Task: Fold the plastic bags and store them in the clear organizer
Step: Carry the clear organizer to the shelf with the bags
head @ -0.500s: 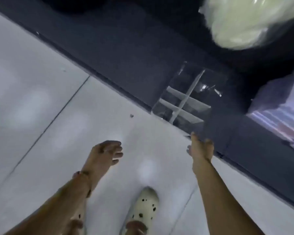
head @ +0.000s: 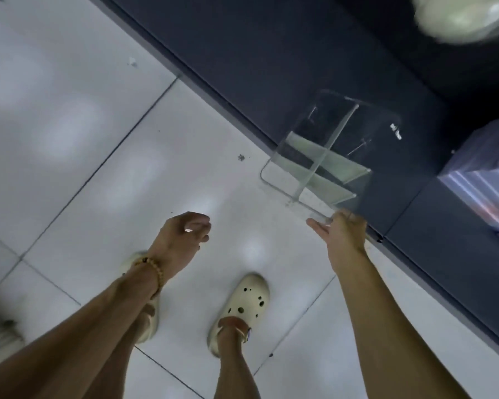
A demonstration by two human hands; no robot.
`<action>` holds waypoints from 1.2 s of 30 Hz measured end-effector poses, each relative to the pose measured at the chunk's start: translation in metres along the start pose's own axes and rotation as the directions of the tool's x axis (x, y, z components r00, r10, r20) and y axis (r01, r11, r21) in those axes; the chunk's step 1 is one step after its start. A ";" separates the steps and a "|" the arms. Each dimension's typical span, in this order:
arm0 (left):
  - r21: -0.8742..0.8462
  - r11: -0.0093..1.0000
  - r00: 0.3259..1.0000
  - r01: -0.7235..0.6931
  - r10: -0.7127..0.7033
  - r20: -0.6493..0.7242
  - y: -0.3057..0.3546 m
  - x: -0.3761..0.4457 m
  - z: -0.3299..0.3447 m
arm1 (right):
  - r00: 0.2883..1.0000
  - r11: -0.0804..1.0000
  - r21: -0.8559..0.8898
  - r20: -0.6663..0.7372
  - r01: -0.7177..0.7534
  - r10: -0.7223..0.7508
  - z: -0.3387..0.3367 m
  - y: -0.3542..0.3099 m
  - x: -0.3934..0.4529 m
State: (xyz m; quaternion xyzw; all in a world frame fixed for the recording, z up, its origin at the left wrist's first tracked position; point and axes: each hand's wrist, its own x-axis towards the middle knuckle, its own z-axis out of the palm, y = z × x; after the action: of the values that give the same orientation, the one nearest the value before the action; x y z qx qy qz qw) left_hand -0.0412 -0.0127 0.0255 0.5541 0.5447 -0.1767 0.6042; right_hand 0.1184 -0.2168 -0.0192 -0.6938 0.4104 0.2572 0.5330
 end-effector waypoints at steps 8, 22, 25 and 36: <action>-0.194 0.981 0.999 -0.010 0.002 -0.042 0.034 -0.146 -0.095 | 0.952 0.901 -0.388 0.297 0.193 -0.077 -0.050 -0.039 -0.175; -0.575 0.811 0.920 -0.105 -0.141 -0.366 0.027 -0.318 -0.272 | 0.673 0.434 -0.584 0.736 0.685 -0.072 0.105 -0.152 -0.443; -0.646 0.753 0.898 -0.125 -0.191 -0.397 0.033 -0.313 -0.331 | 0.620 0.427 -0.546 0.784 0.721 -0.045 0.194 -0.160 -0.501; -0.653 0.720 0.864 -0.237 -0.151 -0.481 0.146 -0.219 -0.601 | 0.563 0.297 -0.536 0.826 0.790 -0.008 0.448 -0.244 -0.621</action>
State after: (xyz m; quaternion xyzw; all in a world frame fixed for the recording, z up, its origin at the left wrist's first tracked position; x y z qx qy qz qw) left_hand -0.2753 0.4667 0.4070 0.3265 0.6944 0.2049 0.6076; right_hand 0.0308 0.4156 0.4686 -0.7919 -0.2354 0.5083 0.2433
